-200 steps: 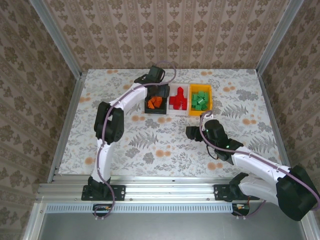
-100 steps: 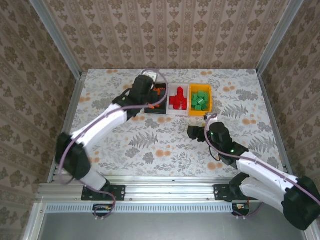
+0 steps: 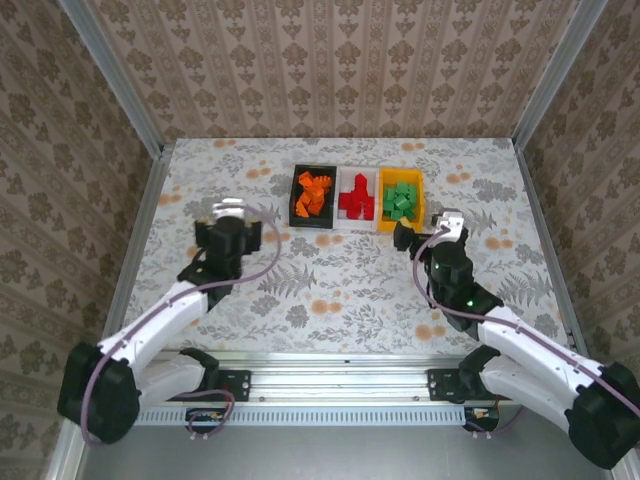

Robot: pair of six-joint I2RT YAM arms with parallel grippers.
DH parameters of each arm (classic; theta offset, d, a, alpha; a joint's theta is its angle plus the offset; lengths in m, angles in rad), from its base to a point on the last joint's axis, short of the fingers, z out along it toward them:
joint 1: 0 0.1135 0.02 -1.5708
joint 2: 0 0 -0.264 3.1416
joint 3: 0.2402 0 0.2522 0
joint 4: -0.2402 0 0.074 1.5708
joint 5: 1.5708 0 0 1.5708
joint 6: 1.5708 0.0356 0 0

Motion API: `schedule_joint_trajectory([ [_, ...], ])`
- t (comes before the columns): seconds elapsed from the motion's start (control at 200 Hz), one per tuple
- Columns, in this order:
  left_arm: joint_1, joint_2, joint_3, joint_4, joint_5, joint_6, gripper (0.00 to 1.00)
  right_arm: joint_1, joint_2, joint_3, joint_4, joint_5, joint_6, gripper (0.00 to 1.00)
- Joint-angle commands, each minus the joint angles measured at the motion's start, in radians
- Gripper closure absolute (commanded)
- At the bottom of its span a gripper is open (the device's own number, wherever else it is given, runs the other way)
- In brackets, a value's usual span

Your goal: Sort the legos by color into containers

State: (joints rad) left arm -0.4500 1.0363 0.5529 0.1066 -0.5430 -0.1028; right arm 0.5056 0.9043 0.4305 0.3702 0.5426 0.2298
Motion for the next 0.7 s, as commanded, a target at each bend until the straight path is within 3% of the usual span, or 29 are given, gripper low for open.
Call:
schedule_joint_trajectory([
  [0.0,0.148,-0.020,-0.172,0.418,0.201,0.092,0.00,-0.108,0.058,-0.009,0.156,-0.088,-0.245,0.00],
  [0.07,0.218,0.050,-0.200,0.502,0.252,0.118,0.00,-0.182,0.108,-0.023,0.193,-0.148,-0.308,0.00],
  [0.2,0.262,0.260,-0.140,0.519,0.280,0.222,0.00,-0.288,0.222,-0.079,0.312,-0.247,-0.379,0.00],
  [0.27,0.282,0.357,-0.181,0.690,0.282,0.242,0.00,-0.325,0.279,-0.095,0.343,-0.339,-0.424,0.00],
  [0.31,0.293,0.389,-0.216,0.784,0.294,0.240,0.00,-0.331,0.311,-0.080,0.330,-0.311,-0.393,0.00],
  [0.36,0.312,0.446,-0.245,0.896,0.278,0.213,0.00,-0.350,0.321,-0.067,0.307,-0.367,-0.371,0.00],
  [0.45,0.363,0.530,-0.287,1.070,0.291,0.171,0.00,-0.374,0.371,-0.107,0.447,-0.381,-0.303,0.00],
  [0.605,0.395,0.498,-0.216,0.873,0.381,0.145,0.00,-0.400,0.701,-0.191,0.933,-0.365,-0.283,0.00],
  [0.66,0.401,0.501,-0.170,0.792,0.390,0.139,0.00,-0.394,0.625,-0.149,0.720,-0.335,-0.261,0.00],
  [0.695,0.405,0.502,-0.156,0.767,0.401,0.137,0.00,-0.417,0.605,-0.096,0.597,-0.400,-0.252,0.00],
])
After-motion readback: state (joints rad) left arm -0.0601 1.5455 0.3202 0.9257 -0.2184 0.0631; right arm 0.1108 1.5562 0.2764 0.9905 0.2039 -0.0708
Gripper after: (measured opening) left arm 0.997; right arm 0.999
